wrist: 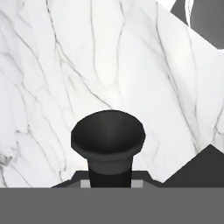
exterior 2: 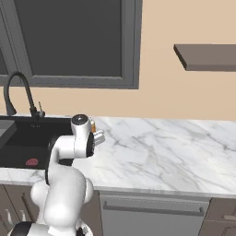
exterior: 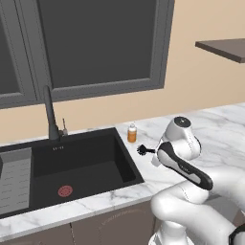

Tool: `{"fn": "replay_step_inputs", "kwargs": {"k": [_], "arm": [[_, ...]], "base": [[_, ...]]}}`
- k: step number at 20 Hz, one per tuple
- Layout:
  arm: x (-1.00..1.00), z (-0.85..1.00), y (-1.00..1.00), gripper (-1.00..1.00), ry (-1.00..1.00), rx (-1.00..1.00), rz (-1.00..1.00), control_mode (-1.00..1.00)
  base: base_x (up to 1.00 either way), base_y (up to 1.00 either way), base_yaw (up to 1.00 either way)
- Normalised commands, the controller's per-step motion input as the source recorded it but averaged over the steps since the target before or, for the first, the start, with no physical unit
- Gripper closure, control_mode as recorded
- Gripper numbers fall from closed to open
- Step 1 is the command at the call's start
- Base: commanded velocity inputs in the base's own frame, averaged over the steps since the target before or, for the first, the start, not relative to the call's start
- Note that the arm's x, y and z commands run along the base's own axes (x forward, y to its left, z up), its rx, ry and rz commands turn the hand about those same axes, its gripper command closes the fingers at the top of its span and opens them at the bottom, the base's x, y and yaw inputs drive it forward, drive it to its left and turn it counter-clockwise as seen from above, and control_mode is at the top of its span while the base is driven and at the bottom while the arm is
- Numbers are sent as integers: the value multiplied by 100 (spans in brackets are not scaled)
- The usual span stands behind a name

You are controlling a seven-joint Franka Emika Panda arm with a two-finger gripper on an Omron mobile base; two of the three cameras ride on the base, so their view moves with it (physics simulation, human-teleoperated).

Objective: Locate and retrieve the soap dispenser and dish brush from the cabinet. Place them next to the sink.

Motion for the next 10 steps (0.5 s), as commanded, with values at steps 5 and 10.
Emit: {"fn": "replay_step_inputs", "kwargs": {"k": [5, 10], "arm": [[26, -31, 0, 100, 0, -3, 5, -100], [22, -24, 0, 100, 0, -1, 3, -100]], "base": [[0, 0, 0], [0, 0, 0]]}}
